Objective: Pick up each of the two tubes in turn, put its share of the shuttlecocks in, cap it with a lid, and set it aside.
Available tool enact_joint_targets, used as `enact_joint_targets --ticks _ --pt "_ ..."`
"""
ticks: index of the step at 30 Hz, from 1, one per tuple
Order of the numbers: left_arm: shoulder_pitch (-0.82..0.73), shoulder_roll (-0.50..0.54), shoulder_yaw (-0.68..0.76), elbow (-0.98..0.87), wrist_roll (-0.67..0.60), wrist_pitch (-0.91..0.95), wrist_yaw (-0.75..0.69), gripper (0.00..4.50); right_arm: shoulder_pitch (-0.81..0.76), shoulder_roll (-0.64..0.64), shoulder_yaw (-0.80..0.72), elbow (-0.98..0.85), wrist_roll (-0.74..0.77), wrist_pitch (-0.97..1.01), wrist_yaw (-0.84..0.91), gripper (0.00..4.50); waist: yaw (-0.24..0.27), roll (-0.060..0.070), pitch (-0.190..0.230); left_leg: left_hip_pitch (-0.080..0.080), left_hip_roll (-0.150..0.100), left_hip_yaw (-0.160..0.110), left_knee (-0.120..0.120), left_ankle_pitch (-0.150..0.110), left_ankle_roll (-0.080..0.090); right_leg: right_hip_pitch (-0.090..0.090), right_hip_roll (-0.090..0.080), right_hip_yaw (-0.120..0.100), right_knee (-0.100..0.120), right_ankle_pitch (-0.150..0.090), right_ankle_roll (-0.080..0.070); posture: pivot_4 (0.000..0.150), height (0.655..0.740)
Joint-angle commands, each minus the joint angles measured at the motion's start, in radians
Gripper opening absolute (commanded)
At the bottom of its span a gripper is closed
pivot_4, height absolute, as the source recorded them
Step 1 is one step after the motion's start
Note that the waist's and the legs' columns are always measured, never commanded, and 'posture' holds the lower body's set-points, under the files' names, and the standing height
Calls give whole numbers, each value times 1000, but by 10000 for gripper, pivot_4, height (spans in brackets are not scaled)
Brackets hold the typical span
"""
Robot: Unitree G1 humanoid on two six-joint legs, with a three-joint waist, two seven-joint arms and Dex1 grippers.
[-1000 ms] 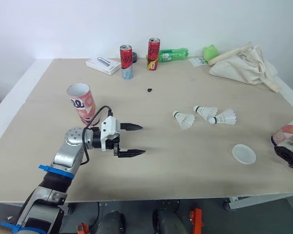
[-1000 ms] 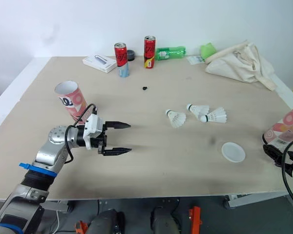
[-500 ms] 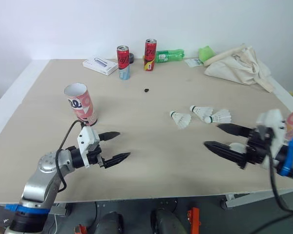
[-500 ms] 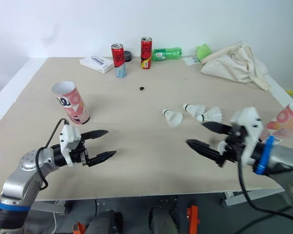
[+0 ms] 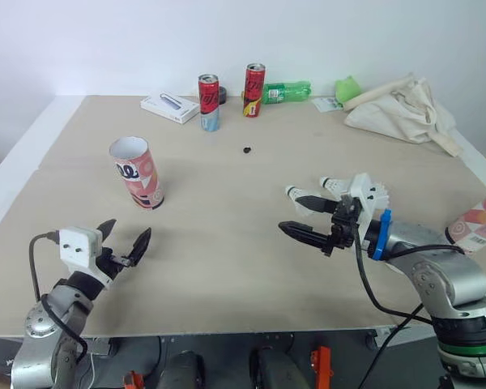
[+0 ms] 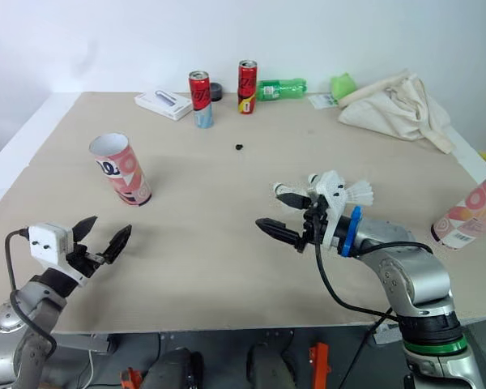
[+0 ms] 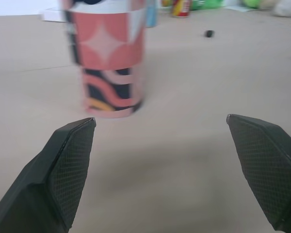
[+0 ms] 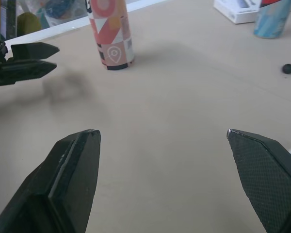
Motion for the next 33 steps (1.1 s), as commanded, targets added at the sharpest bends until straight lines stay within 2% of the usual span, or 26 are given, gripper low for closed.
enact_joint_targets --ticks 1,11,22,33 --pt "-94 16 21 82 31 23 76 45000 -5 -3 -24 -4 -22 -30 -5 44671 0 0 0 0 0 0 0 0 0 0 0 0 0 0 0 1500 7324" --pt "-303 55 -55 298 77 20 50 45000 91 2 -76 -96 -11 -18 -66 44671 -2 0 0 -1 0 1 -1 0 0 -1 0 0 0 4 -5 1500 7324" --pt "-475 53 -76 472 92 -9 56 45000 117 -10 -113 -123 -4 -1 -90 44671 -2 -1 0 0 0 0 -1 0 0 -1 1 0 1 5 -5 1500 7324" --pt "-580 50 -101 572 134 -69 64 45000 120 -10 -123 -122 0 10 -93 44671 -3 -1 0 -1 0 0 -1 0 0 -1 0 0 0 4 -5 1500 7324"
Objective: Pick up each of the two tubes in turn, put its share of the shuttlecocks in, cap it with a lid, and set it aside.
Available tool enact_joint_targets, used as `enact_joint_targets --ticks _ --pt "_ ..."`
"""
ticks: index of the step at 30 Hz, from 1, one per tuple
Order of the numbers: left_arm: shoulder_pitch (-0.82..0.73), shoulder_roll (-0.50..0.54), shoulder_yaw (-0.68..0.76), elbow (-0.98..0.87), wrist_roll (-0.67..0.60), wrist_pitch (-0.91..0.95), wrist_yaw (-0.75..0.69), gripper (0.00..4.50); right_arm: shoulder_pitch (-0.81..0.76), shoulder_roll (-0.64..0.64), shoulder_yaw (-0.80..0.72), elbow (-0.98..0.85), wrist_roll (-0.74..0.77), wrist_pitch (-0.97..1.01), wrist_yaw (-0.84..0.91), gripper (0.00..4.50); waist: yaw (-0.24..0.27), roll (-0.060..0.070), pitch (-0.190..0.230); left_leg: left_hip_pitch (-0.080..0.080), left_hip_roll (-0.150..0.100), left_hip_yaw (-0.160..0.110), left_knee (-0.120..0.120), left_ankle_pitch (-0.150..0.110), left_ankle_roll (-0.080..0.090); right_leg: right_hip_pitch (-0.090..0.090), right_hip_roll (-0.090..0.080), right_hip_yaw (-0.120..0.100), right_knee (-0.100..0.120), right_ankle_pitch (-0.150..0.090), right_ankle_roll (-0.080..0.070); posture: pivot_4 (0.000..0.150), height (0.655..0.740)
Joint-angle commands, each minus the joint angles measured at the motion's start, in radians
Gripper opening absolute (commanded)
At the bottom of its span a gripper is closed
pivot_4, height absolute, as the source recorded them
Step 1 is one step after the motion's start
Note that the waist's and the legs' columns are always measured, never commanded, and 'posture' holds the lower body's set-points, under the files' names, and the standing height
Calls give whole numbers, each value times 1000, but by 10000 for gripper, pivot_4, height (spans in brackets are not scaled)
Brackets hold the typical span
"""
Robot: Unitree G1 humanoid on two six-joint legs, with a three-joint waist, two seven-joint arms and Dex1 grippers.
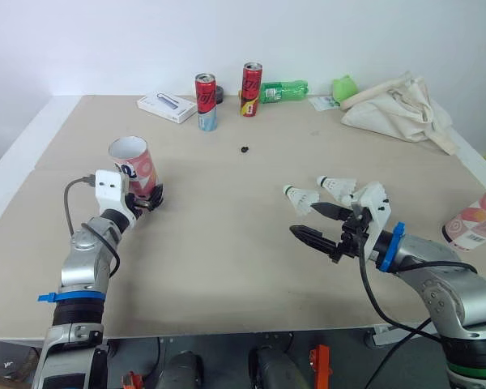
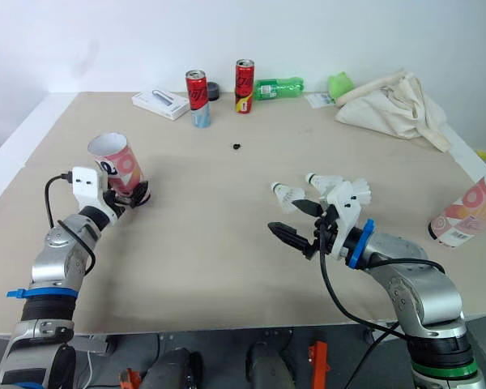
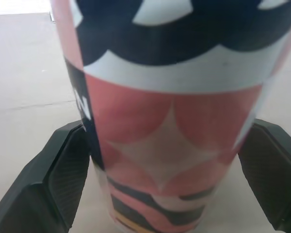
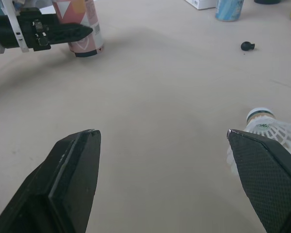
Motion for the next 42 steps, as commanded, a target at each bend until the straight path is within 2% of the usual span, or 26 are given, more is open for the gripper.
enact_joint_targets --ticks 1,6,7,8,27,31,42 --pt "-32 16 6 4 15 -33 1 45000 -9 -11 -34 -36 12 -5 -4 44671 0 0 0 0 0 0 0 0 0 0 0 0 0 0 0 1500 7324" --pt "-51 21 20 37 30 -52 22 45000 -14 -8 -28 -27 6 -8 -4 44671 0 0 0 0 0 0 0 0 0 0 0 0 0 0 0 1500 7324" --pt "-56 22 20 43 31 -55 23 39691 -14 -8 -28 -26 7 -7 -5 45000 0 0 0 0 0 0 0 0 0 0 0 0 0 0 0 1500 7324" --pt "-60 22 19 48 33 -58 23 37518 -14 -8 -28 -26 7 -7 -4 45000 0 0 0 0 0 0 0 0 0 0 0 0 0 0 0 1500 7324" --pt "-83 13 8 68 42 -79 9 37518 -12 -11 -25 -31 5 0 -13 45000 0 0 0 0 0 0 0 0 0 0 0 0 0 0 0 1500 7324" --pt "-79 9 10 68 44 -79 19 28356 -10 -12 -25 -33 6 1 -12 45000 0 0 0 0 0 0 0 0 0 0 0 0 0 0 0 1500 7324" --pt "-99 25 29 89 42 -99 28 28356 -14 -18 -25 -31 7 1 -5 45000 0 0 0 0 0 0 0 0 0 0 0 0 0 0 0 1500 7324"
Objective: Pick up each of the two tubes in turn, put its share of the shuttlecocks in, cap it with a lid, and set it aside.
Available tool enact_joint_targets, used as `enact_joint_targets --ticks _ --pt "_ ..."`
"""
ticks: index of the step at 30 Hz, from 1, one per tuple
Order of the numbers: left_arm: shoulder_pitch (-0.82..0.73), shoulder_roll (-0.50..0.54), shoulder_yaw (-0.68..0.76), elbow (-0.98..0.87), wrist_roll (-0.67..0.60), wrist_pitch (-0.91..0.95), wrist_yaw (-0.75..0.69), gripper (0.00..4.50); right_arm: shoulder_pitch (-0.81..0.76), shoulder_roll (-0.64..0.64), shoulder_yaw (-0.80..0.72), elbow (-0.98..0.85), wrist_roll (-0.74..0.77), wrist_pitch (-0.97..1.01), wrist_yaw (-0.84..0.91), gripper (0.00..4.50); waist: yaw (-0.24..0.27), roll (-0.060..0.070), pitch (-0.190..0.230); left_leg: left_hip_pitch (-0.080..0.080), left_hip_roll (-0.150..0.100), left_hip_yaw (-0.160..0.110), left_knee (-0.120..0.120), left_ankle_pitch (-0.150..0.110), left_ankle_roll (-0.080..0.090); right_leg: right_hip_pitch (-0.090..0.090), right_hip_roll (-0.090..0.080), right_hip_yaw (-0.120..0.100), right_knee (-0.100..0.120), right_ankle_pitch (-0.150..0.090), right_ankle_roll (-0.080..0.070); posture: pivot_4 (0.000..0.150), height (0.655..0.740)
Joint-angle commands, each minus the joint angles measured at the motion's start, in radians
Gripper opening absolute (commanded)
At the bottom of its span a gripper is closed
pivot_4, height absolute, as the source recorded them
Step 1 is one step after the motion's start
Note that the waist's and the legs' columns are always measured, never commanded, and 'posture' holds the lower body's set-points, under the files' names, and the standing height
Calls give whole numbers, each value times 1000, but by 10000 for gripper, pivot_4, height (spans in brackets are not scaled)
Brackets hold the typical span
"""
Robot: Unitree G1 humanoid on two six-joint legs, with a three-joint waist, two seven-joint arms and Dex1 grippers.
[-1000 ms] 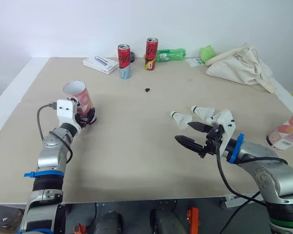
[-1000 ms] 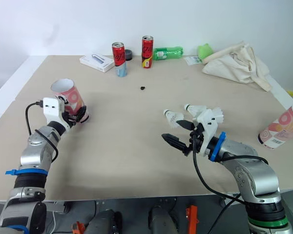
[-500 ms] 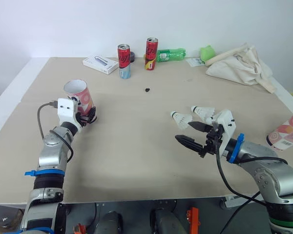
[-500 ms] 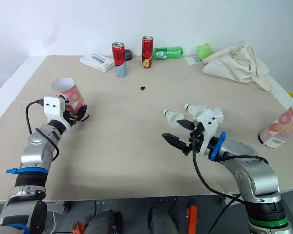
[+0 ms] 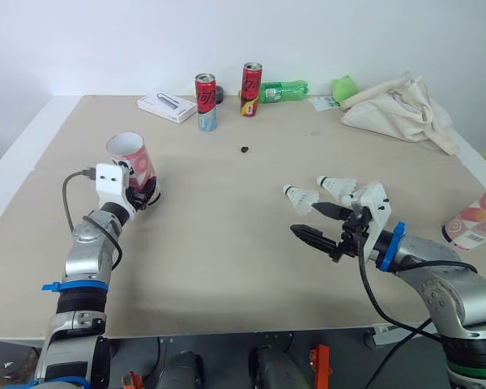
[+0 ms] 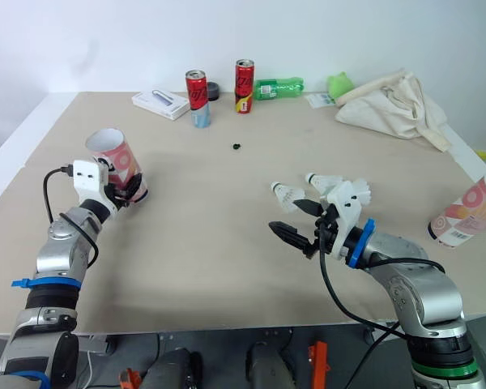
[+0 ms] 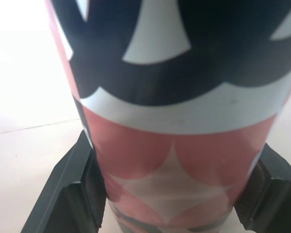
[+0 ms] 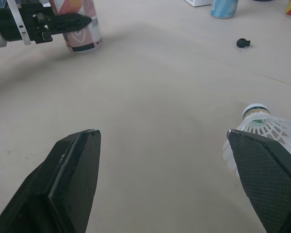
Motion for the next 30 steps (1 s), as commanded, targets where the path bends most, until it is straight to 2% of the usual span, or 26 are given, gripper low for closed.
enact_joint_targets --ticks 1,10,14,30 --pt "-34 21 26 -11 -3 -30 11 28356 -13 -16 -25 -31 8 -5 7 45000 0 0 0 0 0 0 0 0 0 0 0 0 0 0 0 1500 7324" --pt "27 12 -10 -44 -11 4 -42 28356 -18 -22 -22 -30 8 0 9 45000 -1 0 0 0 0 0 0 0 0 0 0 0 0 0 0 1500 7324" --pt "36 12 -21 -43 -2 22 -45 43952 -15 -25 -22 -31 10 0 12 45000 0 0 0 0 0 0 0 0 0 0 0 0 0 0 0 1500 7324" --pt "7 6 1 -42 4 -29 1 43952 -19 -22 -24 -22 7 3 18 45000 0 0 0 0 0 0 0 0 0 0 0 0 0 0 0 1500 7324"
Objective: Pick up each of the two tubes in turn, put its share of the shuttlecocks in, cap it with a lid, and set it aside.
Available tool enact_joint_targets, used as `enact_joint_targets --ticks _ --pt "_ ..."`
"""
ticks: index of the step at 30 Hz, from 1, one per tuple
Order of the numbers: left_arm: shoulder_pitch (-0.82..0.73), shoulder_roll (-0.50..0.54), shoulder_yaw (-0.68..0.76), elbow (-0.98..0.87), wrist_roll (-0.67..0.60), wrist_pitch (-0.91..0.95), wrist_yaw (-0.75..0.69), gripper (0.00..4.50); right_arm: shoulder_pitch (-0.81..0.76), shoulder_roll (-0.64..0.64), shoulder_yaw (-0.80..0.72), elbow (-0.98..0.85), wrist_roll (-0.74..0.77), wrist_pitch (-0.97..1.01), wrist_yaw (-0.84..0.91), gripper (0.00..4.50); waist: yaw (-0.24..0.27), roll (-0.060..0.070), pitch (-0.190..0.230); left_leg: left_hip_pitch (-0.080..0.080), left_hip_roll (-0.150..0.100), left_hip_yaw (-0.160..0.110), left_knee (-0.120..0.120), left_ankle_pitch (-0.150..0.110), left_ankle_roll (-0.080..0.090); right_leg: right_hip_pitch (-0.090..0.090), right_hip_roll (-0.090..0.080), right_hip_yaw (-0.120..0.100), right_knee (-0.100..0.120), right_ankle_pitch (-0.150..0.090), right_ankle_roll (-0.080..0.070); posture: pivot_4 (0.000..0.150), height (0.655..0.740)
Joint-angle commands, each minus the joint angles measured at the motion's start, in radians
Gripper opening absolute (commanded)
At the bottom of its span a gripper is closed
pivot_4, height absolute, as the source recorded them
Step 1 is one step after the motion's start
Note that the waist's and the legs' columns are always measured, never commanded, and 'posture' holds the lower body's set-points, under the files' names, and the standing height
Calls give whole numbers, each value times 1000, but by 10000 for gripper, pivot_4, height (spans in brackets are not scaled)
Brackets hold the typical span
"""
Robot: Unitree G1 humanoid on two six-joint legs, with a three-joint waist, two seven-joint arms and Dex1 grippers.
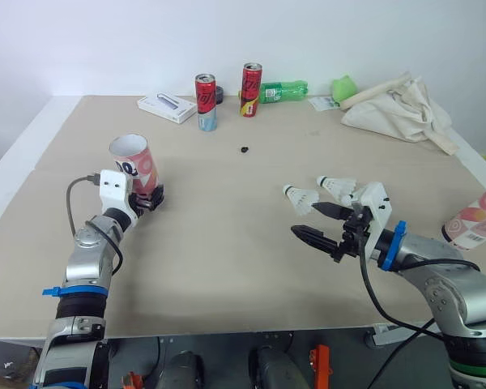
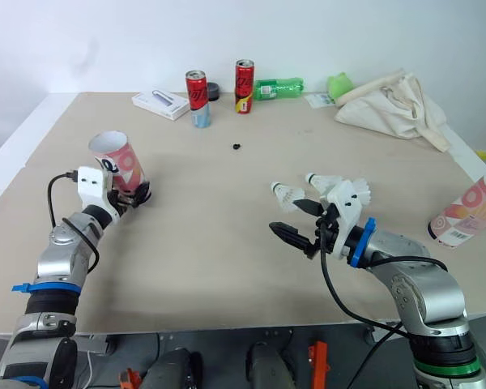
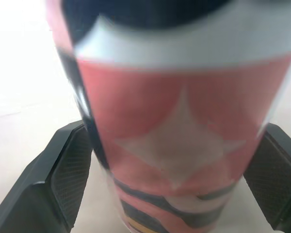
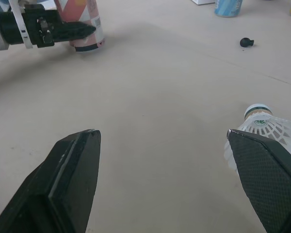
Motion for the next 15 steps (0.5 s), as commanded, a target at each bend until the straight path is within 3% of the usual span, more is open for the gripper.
enact_joint_targets --ticks 1,10,11,13,15 --pt "-26 7 19 -22 2 -31 20 43952 -9 -9 -25 -23 7 -7 0 45000 0 0 0 0 0 0 0 0 0 0 0 0 0 0 0 1500 7324" --pt "-37 3 8 7 20 -46 38 43952 -4 -10 -30 -27 8 -4 -3 45000 0 0 0 0 0 0 0 0 0 0 0 0 0 0 0 1500 7324" --pt "-38 3 8 10 20 -44 39 38819 -4 -10 -30 -28 8 -4 -3 45000 0 0 0 0 0 0 0 0 0 0 0 0 0 0 0 1500 7324" --pt "-43 4 6 17 21 -33 40 33512 -4 -11 -30 -28 8 -4 -3 45000 0 0 0 0 0 0 0 0 0 0 0 0 0 0 0 1500 7324" --pt "-45 4 7 19 19 -31 39 33512 -3 -11 -30 -28 8 -4 -3 45000 0 0 0 0 0 0 0 0 0 0 0 0 0 0 0 1500 7324"
